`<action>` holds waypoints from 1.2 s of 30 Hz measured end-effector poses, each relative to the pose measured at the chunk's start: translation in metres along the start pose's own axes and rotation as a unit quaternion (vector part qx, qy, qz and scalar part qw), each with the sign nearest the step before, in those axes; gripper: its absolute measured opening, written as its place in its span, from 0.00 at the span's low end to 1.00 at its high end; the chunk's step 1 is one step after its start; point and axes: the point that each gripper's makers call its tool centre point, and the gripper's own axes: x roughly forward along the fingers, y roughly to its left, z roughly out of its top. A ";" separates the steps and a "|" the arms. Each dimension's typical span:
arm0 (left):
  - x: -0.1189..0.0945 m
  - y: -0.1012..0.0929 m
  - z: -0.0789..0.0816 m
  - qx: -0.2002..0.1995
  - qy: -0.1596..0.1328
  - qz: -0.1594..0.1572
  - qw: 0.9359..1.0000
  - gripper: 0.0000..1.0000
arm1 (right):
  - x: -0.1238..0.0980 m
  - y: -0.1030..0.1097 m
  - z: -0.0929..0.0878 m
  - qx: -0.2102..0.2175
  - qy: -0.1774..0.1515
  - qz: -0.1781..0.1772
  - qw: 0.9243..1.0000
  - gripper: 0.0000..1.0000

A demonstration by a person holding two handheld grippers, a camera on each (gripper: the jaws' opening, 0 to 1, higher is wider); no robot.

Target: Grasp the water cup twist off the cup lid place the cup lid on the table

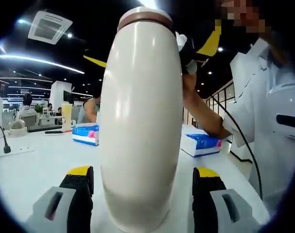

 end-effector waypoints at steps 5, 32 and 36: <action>0.000 0.000 0.000 -0.002 -0.001 0.000 1.000 0.83 | 0.000 0.003 0.000 -0.001 -0.005 0.005 1.000 0.84; 0.000 0.002 0.002 -0.018 -0.007 0.010 1.000 0.76 | -0.004 0.011 0.004 0.004 -0.028 0.013 1.000 0.83; 0.000 0.004 0.001 -0.015 -0.006 0.015 1.000 0.71 | -0.005 0.009 0.004 0.005 -0.029 0.011 0.999 0.83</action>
